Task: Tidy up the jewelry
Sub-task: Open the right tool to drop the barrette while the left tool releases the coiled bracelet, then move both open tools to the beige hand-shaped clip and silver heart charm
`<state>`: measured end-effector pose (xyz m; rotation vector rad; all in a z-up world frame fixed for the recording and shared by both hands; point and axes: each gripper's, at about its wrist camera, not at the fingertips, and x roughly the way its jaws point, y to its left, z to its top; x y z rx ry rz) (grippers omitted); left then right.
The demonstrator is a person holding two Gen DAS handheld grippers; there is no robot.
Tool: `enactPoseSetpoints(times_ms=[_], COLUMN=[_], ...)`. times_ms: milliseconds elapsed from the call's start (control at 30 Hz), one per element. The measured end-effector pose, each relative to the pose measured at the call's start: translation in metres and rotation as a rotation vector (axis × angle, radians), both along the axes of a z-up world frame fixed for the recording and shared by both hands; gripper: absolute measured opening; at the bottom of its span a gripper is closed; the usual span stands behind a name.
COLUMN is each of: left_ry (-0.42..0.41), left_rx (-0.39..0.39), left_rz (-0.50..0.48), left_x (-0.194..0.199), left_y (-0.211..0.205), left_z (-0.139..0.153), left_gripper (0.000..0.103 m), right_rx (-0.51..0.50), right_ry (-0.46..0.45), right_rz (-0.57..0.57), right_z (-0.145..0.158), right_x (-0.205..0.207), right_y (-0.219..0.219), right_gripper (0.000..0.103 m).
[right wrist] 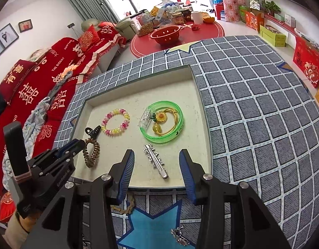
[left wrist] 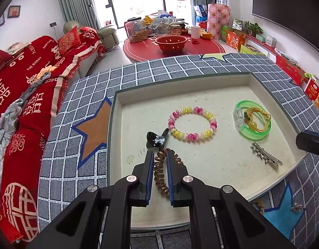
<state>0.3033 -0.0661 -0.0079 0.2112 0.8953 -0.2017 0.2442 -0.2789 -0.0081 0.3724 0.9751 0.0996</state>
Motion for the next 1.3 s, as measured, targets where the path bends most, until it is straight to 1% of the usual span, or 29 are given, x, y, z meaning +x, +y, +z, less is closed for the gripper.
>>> enactPoseSetpoints(times_ms=[67, 100, 133, 233, 267, 300, 333, 367, 400, 467, 500, 600, 667, 700, 833, 1000, 1067, 1167, 1300], left_ry=[-0.003, -0.003, -0.004, -0.010, -0.010, -0.012, -0.021, -0.067, -0.085, -0.081, -0.085, -0.101, -0.108, -0.108, -0.092, -0.068, -0.059, -0.037, -0.011], left_rx=[-0.005, -0.009, -0.013, -0.015, -0.016, -0.017, -0.020, -0.033, -0.036, -0.033, -0.030, -0.023, -0.027, -0.033, -0.058, -0.075, -0.077, -0.090, -0.086], left_rz=[0.003, 0.001, 0.000, 0.006, 0.009, 0.015, 0.028, 0.049, 0.048, 0.037, 0.039, 0.046, 0.039, 0.036, 0.032, -0.016, -0.024, -0.030, -0.043], left_x=[0.000, 0.000, -0.001, -0.002, -0.002, -0.002, -0.003, -0.008, -0.010, -0.012, -0.013, -0.020, -0.026, -0.030, -0.043, -0.073, -0.085, -0.105, -0.128], left_y=[0.002, 0.002, 0.003, 0.005, 0.005, 0.007, 0.009, 0.012, 0.014, 0.014, 0.014, 0.017, 0.021, 0.023, 0.034, 0.043, 0.047, 0.053, 0.056], left_z=[0.002, 0.003, 0.004, 0.006, 0.007, 0.008, 0.009, 0.015, 0.019, 0.022, 0.023, 0.028, 0.031, 0.033, 0.035, 0.033, 0.030, 0.024, 0.014], left_gripper=[0.025, 0.025, 0.025, 0.025, 0.035, 0.082, 0.103, 0.103, 0.103, 0.103, 0.103, 0.103, 0.103, 0.103, 0.103, 0.103, 0.103, 0.103, 0.103], right_rx=[-0.018, -0.028, -0.034, -0.065, -0.072, -0.073, -0.073, -0.075, -0.079, -0.084, -0.088, -0.088, -0.082, -0.079, -0.067, -0.066, -0.072, -0.073, -0.068], right_ry=[-0.003, 0.001, 0.001, -0.007, -0.007, -0.009, -0.011, -0.013, -0.016, -0.024, -0.024, -0.033, -0.036, -0.042, -0.068, -0.097, -0.084, -0.036, -0.011], right_rz=[0.004, 0.008, 0.010, 0.015, 0.015, 0.015, 0.017, 0.017, 0.016, 0.017, 0.017, 0.014, 0.013, 0.012, 0.013, 0.015, 0.024, 0.046, 0.046], right_z=[0.003, 0.003, 0.003, 0.007, 0.008, 0.009, 0.011, 0.012, 0.014, 0.016, 0.017, 0.021, 0.023, 0.025, 0.033, 0.038, 0.038, 0.034, 0.026], right_x=[-0.003, -0.004, -0.004, -0.008, -0.009, -0.009, -0.011, -0.012, -0.013, -0.016, -0.017, -0.023, -0.027, -0.030, -0.043, -0.062, -0.068, -0.075, -0.090], right_y=[0.002, 0.004, 0.005, 0.010, 0.011, 0.012, 0.013, 0.013, 0.013, 0.014, 0.014, 0.015, 0.015, 0.015, 0.015, 0.014, 0.016, 0.018, 0.018], right_gripper=[0.052, 0.061, 0.063, 0.063, 0.063, 0.063, 0.063, 0.063, 0.063, 0.067, 0.074, 0.076, 0.083, 0.085, 0.086, 0.087, 0.087, 0.087, 0.087])
